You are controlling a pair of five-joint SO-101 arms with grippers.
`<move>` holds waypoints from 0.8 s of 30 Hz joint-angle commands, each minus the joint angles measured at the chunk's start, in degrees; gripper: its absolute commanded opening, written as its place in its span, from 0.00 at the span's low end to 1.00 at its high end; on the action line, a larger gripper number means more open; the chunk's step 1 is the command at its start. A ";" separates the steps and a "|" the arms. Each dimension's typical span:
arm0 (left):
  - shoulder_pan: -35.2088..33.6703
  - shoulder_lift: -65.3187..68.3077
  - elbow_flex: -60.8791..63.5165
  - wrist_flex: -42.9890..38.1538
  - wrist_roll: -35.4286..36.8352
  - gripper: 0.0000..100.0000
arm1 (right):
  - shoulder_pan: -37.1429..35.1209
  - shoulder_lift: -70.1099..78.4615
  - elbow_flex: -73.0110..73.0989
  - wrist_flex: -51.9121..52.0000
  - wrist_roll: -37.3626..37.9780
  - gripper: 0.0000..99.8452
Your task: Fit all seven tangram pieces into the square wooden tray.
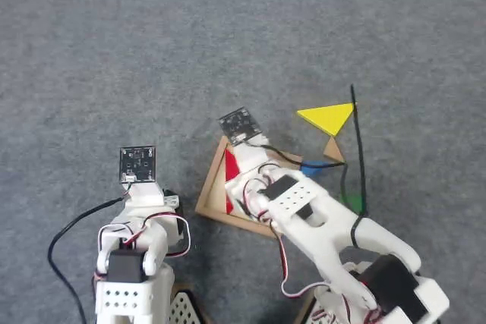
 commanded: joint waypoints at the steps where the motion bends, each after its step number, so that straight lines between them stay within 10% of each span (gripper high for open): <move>1: -0.35 -1.14 -0.66 0.09 -0.62 0.01 | -2.68 1.54 -1.76 -2.15 0.79 0.01; 24: -0.35 -1.14 -0.66 0.09 -0.62 0.01 | 8.22 -17.27 7.91 -1.36 2.90 0.01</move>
